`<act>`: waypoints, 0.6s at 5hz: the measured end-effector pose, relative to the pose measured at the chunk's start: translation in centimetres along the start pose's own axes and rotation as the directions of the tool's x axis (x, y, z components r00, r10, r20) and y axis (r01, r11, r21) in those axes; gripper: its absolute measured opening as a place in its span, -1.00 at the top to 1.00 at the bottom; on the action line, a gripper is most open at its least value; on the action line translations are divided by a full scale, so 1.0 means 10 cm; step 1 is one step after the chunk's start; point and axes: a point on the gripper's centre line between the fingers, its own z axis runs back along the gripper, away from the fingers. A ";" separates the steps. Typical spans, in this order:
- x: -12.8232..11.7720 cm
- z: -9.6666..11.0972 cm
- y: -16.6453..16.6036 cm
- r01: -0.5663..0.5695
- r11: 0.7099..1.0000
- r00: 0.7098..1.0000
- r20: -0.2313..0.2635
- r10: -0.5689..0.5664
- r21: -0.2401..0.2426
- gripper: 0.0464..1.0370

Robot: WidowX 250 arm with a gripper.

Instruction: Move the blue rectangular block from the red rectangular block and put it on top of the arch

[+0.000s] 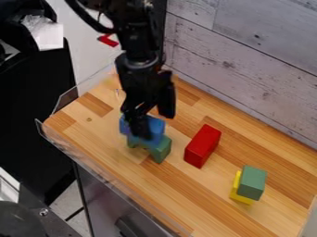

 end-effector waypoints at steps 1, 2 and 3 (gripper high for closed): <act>-0.17 0.19 -0.14 0.124 0.991 0.991 0.046 -0.126 0.053 -0.92; -0.31 0.31 -0.19 0.197 0.978 0.978 0.053 -0.201 0.072 -0.92; -0.38 0.39 -0.16 0.309 0.950 0.950 0.035 -0.310 0.037 -0.92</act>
